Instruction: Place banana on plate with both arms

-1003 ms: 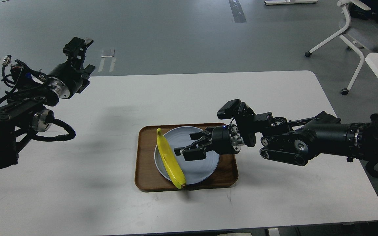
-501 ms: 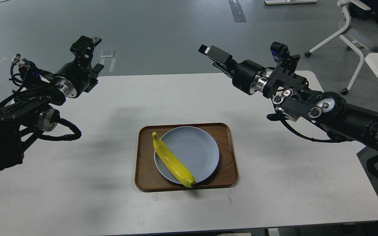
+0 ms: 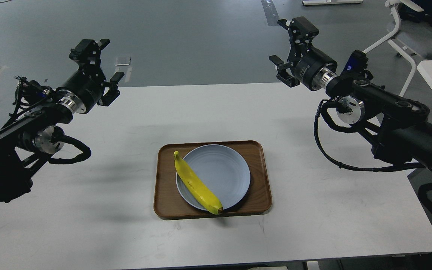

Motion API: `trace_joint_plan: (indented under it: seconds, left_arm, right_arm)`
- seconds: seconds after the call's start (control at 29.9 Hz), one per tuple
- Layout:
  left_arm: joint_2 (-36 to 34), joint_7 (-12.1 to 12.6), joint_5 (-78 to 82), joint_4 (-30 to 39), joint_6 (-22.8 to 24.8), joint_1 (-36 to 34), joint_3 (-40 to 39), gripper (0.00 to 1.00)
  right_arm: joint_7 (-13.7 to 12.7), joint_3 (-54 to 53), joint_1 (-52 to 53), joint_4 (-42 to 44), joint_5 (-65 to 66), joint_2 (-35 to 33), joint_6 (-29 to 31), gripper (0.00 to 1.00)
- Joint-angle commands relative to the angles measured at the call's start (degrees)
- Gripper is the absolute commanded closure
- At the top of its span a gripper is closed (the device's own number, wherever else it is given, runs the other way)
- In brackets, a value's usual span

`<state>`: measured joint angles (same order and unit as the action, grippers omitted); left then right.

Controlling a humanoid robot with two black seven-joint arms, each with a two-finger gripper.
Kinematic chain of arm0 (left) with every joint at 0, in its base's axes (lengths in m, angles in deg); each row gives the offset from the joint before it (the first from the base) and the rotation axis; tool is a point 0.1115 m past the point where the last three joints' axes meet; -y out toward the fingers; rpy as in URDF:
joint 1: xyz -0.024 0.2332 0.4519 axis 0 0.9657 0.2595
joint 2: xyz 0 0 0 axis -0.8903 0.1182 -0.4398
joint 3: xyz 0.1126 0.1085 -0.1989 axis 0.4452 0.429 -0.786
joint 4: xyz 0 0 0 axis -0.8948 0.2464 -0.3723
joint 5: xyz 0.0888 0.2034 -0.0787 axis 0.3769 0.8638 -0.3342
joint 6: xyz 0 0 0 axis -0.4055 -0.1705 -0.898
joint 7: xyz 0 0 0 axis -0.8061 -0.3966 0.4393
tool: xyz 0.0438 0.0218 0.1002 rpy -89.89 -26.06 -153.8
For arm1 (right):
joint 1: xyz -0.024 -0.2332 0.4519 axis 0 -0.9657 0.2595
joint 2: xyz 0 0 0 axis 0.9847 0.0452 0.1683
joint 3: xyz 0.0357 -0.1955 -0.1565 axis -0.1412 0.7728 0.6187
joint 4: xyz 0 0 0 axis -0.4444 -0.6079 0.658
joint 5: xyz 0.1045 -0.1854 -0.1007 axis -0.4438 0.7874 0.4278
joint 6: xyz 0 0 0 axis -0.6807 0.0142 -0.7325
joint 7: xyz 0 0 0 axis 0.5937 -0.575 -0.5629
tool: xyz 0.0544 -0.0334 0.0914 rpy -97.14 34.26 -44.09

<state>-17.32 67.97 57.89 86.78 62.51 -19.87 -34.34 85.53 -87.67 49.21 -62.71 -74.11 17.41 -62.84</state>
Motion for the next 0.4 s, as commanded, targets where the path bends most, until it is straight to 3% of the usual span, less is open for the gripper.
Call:
trace_joint_plan:
  seconds: [0.0, 0.3, 0.37]
  left_arm:
    - [-0.06, -0.05, -0.12, 1.48, 1.41, 1.25, -1.57, 0.02]
    - [0.02, 0.91, -2.23, 1.84, 1.14, 2.57, -2.18, 0.02]
    - [0.02, 2.14, -2.58, 1.75, 0.62, 2.66, -2.18, 0.02]
  right_arm:
    - [0.0, -0.12, -0.18, 0.25, 0.05, -0.27, 0.06, 0.0]
    - [0.09, -0.64, -0.27, 0.86, 0.05, 0.52, -0.38, 0.0]
    - [0.09, -2.48, -0.88, 1.48, 0.05, 0.69, -0.38, 0.0]
